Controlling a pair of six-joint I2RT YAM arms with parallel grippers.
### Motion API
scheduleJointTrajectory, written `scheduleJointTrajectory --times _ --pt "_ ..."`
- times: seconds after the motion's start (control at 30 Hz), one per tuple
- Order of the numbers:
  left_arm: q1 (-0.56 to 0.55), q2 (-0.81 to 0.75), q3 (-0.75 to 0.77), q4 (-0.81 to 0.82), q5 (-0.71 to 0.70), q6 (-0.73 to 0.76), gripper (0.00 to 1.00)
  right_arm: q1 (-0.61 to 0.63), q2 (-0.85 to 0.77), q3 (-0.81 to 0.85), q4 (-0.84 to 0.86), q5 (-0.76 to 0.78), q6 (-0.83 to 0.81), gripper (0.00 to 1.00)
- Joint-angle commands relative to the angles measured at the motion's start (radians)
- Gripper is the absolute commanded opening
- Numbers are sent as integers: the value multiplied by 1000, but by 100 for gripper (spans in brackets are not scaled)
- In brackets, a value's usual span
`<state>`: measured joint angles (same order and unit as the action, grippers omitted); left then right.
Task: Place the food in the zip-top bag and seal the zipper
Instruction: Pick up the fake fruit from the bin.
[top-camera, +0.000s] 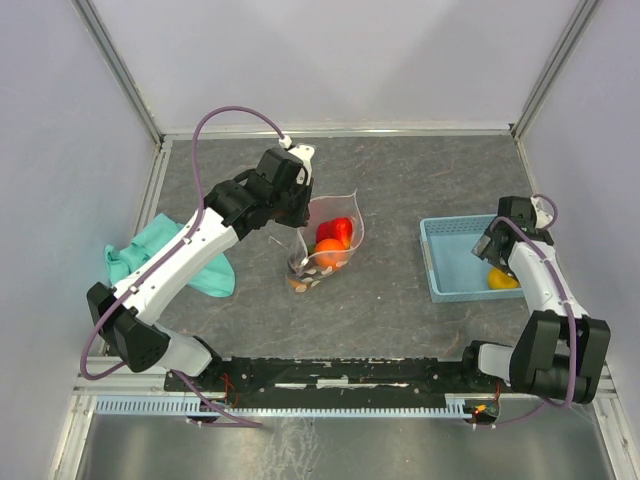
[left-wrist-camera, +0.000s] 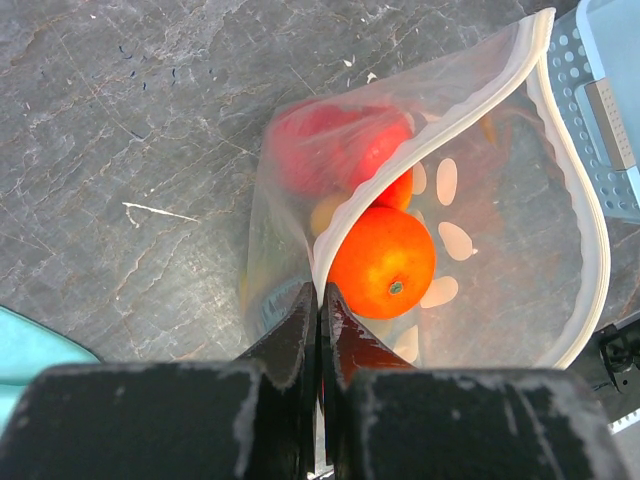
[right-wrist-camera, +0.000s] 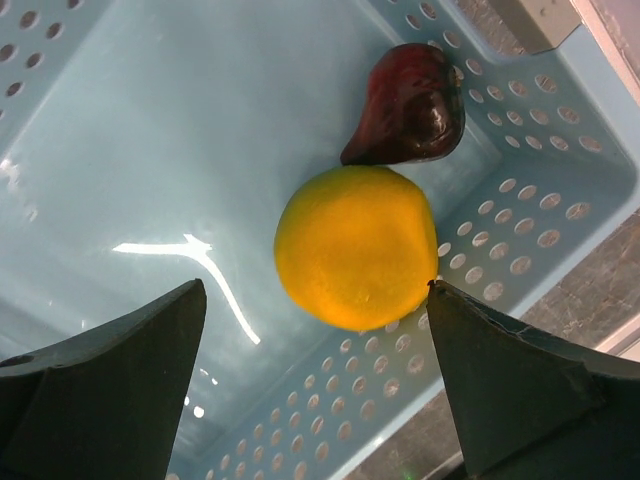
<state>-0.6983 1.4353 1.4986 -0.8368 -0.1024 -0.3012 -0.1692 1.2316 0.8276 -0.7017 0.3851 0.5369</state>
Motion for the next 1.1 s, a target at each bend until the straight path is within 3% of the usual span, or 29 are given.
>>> scheduleJointTrajectory --times 0.0,0.87,1.07 --pt "-4 -5 32 6 -16 47 3 -47 41 -18 85 -10 11 99" --pt "-4 22 45 -8 -11 31 3 -114 240 -41 157 -233 -31 100" --pt "-3 18 43 -6 -8 30 3 -115 205 -40 154 -258 -38 90"
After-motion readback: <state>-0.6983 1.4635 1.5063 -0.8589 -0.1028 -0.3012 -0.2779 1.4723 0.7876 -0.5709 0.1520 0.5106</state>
